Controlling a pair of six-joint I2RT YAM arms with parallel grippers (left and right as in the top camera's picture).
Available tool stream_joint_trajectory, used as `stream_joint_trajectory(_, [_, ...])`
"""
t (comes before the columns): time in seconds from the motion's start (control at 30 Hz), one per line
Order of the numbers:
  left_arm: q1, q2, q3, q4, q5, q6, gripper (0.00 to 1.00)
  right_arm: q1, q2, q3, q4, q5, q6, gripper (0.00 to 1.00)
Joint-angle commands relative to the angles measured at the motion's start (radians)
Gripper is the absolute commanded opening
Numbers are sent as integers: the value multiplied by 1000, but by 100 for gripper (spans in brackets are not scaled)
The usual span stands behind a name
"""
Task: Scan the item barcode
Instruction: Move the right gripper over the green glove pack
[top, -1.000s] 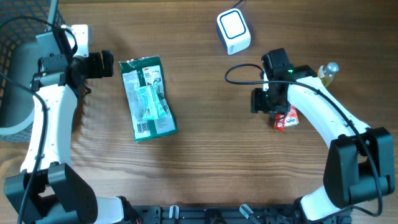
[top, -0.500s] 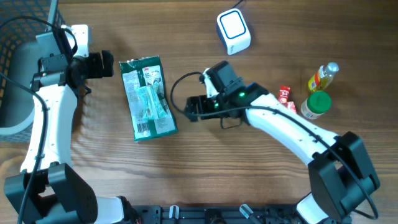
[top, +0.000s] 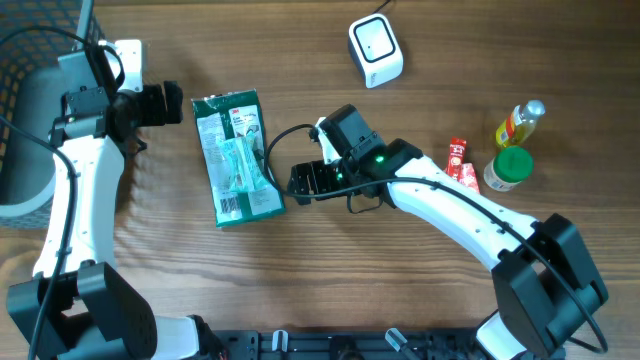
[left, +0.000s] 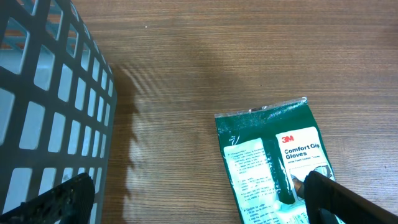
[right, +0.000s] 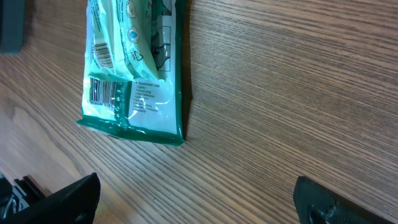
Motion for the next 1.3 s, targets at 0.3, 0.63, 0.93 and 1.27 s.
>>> stream_joint_trajectory(0.3, [3, -13, 13, 0, 12, 12, 100, -3, 8, -4, 5, -13, 7, 100])
stream_joint_trajectory(0.63, [3, -13, 13, 0, 12, 12, 100, -3, 8, -4, 110, -12, 8, 100])
stream_joint_trajectory(0.93, [3, -13, 13, 0, 12, 13, 100, -17, 8, 108, 74, -98, 23, 76])
stream_joint_trajectory(1.27, [3, -13, 13, 0, 12, 13, 100, 32, 53, 330, 31, 139, -15, 62])
